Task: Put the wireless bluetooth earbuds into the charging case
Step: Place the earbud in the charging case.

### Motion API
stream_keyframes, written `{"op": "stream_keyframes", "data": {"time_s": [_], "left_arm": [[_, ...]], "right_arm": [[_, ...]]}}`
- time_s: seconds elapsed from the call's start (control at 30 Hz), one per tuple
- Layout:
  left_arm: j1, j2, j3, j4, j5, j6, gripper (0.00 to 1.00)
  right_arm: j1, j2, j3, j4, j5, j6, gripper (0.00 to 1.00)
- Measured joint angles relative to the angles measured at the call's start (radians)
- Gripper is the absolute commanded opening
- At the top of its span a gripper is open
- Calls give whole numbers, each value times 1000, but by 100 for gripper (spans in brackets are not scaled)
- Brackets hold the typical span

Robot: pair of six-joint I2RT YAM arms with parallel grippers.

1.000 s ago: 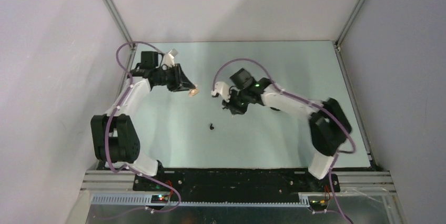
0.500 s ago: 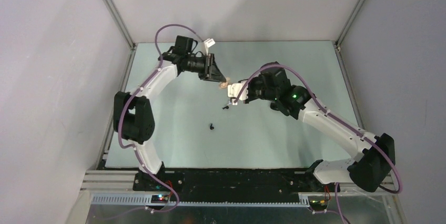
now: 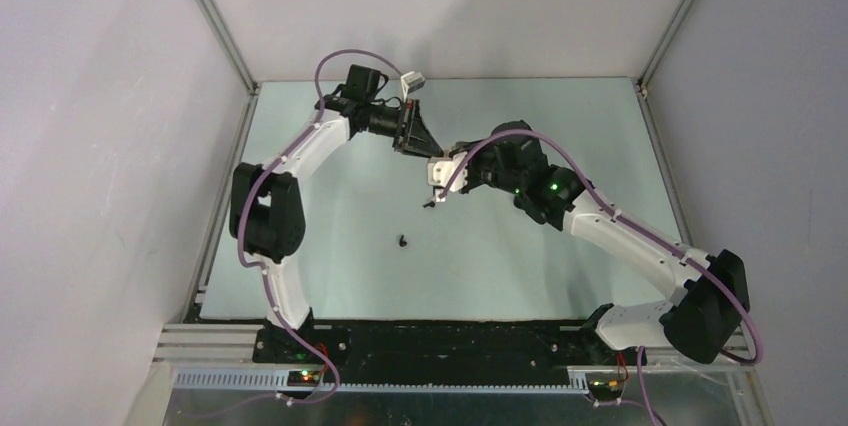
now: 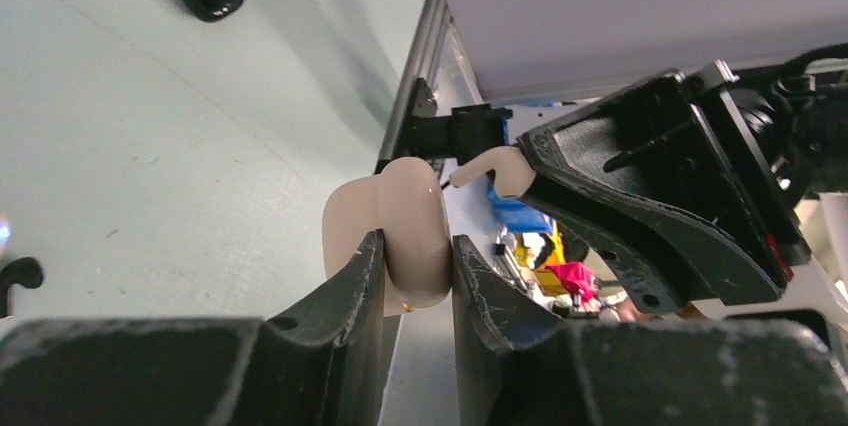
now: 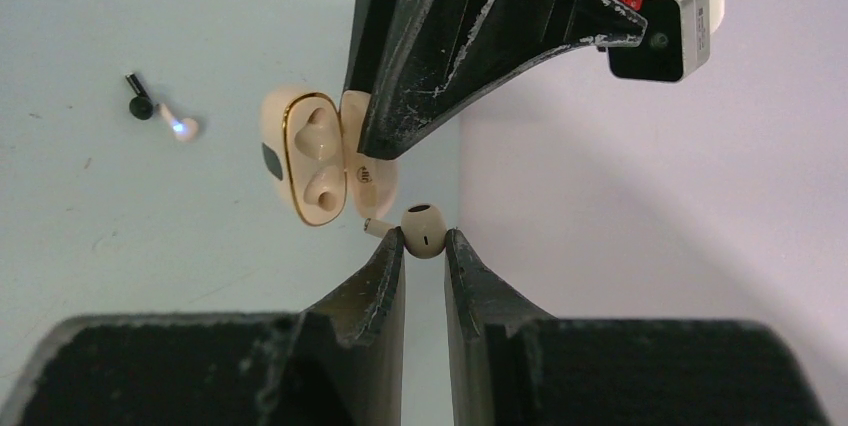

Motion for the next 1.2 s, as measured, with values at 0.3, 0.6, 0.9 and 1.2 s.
{"op": "stream_keyframes", "data": {"time_s": [0.3,0.6,0.9,1.2], "left_arm": [[1,11,-2,30,88,-138,0],[1,26,-35,102,113,-291,0],[1,28,-45,154,115,-360,0],[0,30,-55,185,135,-406,0]], "right_arm": [[0,5,-9,21,-10,-4,0],[1,5,-29,21,-12,-8,0],[1,5,-32,31,-14,-34,0],[3,-7,-39,27,-35,-46,0]]}}
